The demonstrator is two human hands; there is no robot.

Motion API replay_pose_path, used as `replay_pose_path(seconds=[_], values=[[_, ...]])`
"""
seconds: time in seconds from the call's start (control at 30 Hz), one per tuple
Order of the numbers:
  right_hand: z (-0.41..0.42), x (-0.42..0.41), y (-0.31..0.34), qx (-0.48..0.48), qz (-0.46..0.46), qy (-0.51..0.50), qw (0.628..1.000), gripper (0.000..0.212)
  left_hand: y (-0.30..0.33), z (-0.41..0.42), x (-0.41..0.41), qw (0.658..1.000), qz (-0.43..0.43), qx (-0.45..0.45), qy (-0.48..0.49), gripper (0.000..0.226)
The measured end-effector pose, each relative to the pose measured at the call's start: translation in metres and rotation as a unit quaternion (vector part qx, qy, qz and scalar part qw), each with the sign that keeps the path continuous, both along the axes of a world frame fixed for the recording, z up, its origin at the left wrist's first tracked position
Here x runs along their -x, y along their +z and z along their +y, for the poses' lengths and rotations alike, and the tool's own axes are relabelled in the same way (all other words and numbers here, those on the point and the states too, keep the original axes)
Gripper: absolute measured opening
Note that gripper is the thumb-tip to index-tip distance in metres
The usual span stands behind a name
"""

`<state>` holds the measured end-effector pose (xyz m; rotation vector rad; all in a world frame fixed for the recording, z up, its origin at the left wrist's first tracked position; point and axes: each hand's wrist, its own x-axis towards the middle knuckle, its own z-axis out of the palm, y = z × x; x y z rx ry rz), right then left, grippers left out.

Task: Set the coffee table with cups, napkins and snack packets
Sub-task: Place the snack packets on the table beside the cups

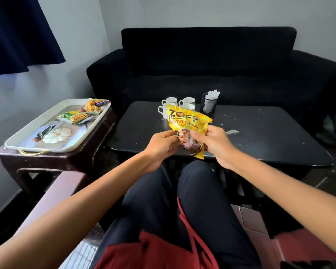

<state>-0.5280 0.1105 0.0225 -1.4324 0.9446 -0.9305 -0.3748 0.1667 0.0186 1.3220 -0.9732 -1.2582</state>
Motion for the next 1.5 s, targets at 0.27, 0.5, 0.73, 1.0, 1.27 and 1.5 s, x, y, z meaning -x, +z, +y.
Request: replay_pose_path(seconds=[0.27,0.5,0.73,1.0,1.27,1.5], values=[[0.003,0.000,0.000,0.010,-0.010,0.009,1.000,0.020,0.000,-0.001,-0.006,0.998,0.025,-0.053,0.027,0.013],[0.003,-0.002,-0.001,0.007,-0.013,0.031,0.999,0.021,0.003,-0.002,-0.009,0.996,0.000,-0.081,0.042,0.027],[-0.004,0.001,0.006,0.007,-0.003,-0.033,0.999,0.020,0.010,-0.003,-0.008,0.992,-0.059,-0.018,0.107,0.019],[-0.011,0.005,0.009,-0.046,-0.030,-0.067,0.996,0.013,0.006,-0.004,-0.006,0.986,-0.074,0.016,0.147,0.018],[-0.015,0.014,0.017,-0.052,0.039,-0.001,0.998,0.042,0.010,-0.008,-0.020,0.977,0.007,0.056,0.205,0.014],[-0.025,0.017,0.017,0.020,0.053,-0.025,0.998,0.059,0.009,-0.005,-0.015,0.984,-0.062,0.084,0.144,0.014]])
